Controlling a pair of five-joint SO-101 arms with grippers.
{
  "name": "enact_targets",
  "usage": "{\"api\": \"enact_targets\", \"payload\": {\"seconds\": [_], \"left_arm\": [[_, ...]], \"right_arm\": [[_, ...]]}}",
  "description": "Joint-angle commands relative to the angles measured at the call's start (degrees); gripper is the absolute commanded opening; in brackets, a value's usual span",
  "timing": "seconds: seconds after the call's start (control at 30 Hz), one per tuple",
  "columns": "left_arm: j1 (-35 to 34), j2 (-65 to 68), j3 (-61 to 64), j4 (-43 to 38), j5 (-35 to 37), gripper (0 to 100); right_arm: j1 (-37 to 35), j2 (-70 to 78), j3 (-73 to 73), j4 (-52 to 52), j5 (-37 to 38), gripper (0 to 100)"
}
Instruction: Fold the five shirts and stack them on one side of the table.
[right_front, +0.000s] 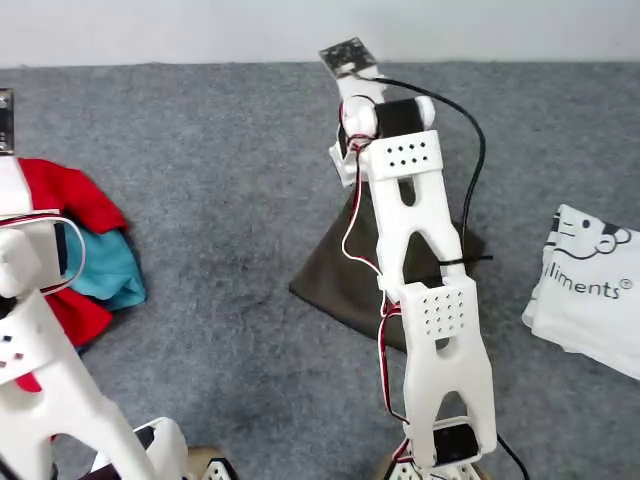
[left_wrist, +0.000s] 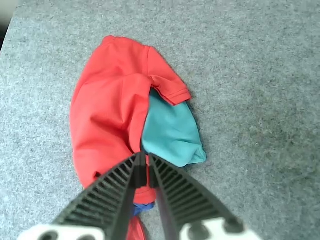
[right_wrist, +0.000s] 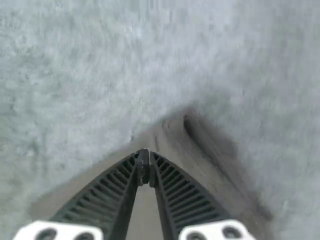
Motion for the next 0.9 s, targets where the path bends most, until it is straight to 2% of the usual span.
{"api": "enact_targets", "payload": {"seconds": [0.0, 0.13, 0.3, 0.37, 0.5, 0.63, 0.87], "left_arm": [[-0.18, -1.41, -0.31, 1.05, -0.35, 2], [-0.18, -1.41, -0.31, 1.05, -0.44, 2], [-0.18, -1.41, -0.31, 1.05, -0.53, 2], [-0.18, -1.41, -0.31, 1.05, -0.53, 2], [-0.18, -1.32, -0.31, 1.05, -0.53, 2], [-0.18, -1.32, -0.31, 0.97, -0.53, 2], [-0.18, -1.32, -0.31, 0.97, -0.53, 2]], "right_arm": [[1.89, -2.42, -1.58, 3.47, -8.53, 0.9], [2.24, -8.66, 5.27, 3.38, -18.64, 1.2], [1.98, -21.93, 23.38, 3.38, -29.89, 2.8], [1.27, -28.18, 32.97, 3.3, -33.85, 8.4], [0.75, -38.37, 48.53, 2.86, -41.49, 29.9], [1.89, -40.48, 57.41, -1.71, -45.71, 48.4], [5.23, -38.2, 70.24, -17.89, -49.41, 50.0]]}}
